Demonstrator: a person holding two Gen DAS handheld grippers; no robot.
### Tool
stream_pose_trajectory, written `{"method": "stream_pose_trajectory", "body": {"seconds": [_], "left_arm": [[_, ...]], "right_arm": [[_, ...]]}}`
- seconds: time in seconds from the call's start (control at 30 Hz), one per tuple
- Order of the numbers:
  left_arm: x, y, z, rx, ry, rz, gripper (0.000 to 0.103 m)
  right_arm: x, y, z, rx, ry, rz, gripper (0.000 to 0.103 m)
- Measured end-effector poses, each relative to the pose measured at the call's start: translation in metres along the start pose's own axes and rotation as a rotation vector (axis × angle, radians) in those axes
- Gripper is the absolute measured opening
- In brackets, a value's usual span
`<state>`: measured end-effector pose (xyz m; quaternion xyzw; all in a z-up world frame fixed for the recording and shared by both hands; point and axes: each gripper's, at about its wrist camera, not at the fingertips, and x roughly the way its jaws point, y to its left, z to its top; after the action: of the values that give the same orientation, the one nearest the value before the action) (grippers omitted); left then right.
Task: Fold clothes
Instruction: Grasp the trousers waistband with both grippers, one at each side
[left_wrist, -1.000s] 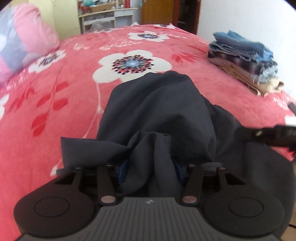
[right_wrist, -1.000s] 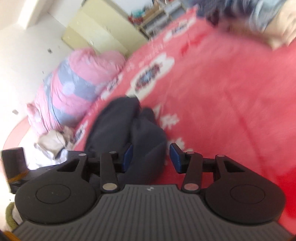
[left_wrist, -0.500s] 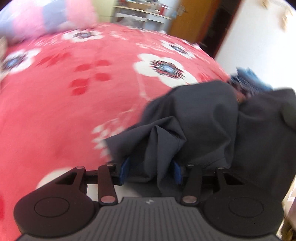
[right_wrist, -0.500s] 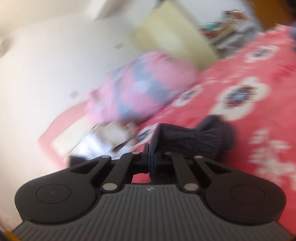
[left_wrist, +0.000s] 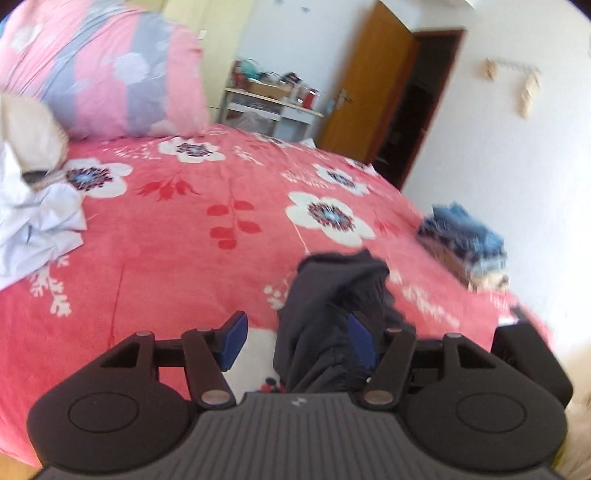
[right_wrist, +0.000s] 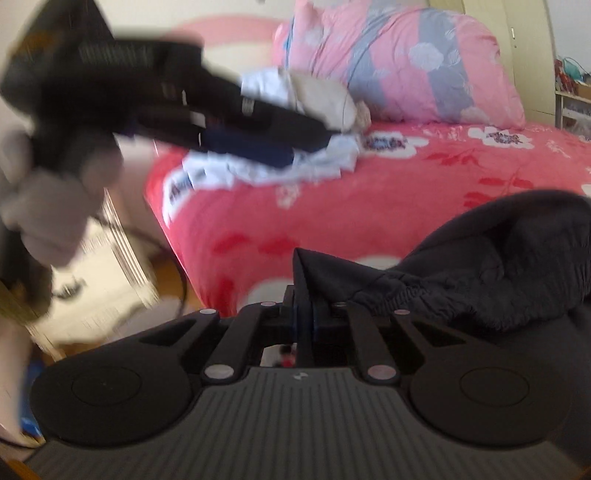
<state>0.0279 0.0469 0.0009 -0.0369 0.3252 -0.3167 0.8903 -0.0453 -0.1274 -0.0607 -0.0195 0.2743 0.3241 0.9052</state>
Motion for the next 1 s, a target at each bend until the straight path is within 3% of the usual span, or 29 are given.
{"method": "stream_pose_trajectory", "body": {"seconds": [0.1,0.2,0.4,0.53,0.63,0.7,0.77,1.0], "left_arm": [[0.006,-0.010,-0.008,0.075,0.027,-0.002,0.062],[0.018,-0.021,-0.019,0.141,0.044,-0.016,0.061],[0.034,-0.064,-0.047,0.404,0.059,-0.018,0.062],[0.060,-0.091,-0.068,0.605,0.100,0.098,0.062],[0.078,-0.101,-0.078,0.697,0.106,0.194,0.054],[0.081,-0.097,-0.071,0.651,0.091,0.200,0.040],[0.076,-0.085,-0.058,0.533,0.072,0.171,0.033],[0.054,-0.034,-0.031,0.155,-0.018,0.128,0.019]], "right_arm": [[-0.020,0.003,-0.010,-0.002,-0.010,0.004,0.026],[-0.050,-0.004,-0.018,0.010,-0.051,0.009,0.034],[-0.110,-0.048,-0.039,0.205,-0.113,-0.046,0.040],[-0.141,-0.085,-0.061,0.413,-0.192,-0.131,0.040],[-0.153,-0.110,-0.072,0.549,-0.257,-0.162,0.040],[-0.155,-0.126,-0.072,0.617,-0.294,-0.164,0.040],[-0.157,-0.142,-0.068,0.662,-0.326,-0.167,0.040],[-0.136,-0.199,-0.029,0.707,-0.370,-0.147,0.040]]}}
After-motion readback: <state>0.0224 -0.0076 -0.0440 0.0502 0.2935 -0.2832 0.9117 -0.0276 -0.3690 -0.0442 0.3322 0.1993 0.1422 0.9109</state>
